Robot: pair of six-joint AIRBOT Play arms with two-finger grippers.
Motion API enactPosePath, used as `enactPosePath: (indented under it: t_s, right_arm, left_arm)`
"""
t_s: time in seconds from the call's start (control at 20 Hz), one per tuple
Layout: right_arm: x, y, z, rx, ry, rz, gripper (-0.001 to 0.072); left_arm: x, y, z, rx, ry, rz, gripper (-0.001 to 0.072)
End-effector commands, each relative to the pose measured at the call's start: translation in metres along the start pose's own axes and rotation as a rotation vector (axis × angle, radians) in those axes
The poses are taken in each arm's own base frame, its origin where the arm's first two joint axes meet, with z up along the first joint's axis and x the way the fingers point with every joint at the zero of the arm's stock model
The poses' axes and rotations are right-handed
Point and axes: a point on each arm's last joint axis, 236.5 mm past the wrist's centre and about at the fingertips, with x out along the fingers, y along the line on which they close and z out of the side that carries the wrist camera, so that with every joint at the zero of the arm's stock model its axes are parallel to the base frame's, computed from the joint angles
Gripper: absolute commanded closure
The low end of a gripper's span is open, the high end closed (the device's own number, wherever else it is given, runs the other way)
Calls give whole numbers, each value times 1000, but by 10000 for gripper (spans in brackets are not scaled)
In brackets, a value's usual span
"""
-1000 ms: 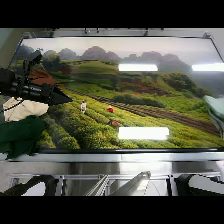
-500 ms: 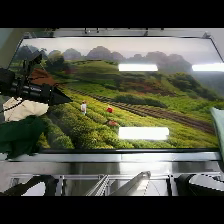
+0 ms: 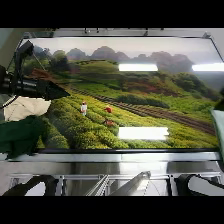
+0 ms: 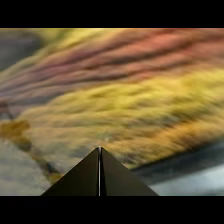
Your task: Fold the shirts.
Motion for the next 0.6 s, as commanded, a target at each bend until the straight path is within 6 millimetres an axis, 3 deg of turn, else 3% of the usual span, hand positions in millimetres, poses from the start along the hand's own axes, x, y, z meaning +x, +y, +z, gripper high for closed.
enactPosePath:
  t_s: [0.0,0.1,0.25,0.4,0.55]
  right_arm:
    - [5,127,-43,-425,-82,154,695]
    - [7,165,-88,-611,-130,183,694]
    - [21,170,-153,-747,-119,215,694]
    - [26,160,-161,-753,-171,226,694]
    - [23,165,-167,-746,-159,252,693]
  left_arm:
    - [-5,1,-22,13,-51,104,694]
    - [3,2,-59,-32,-24,118,694]
    - [17,2,-105,-98,-23,117,694]
    - [23,0,-130,-97,-38,123,694]
    - [23,-5,-140,-91,-47,126,693]
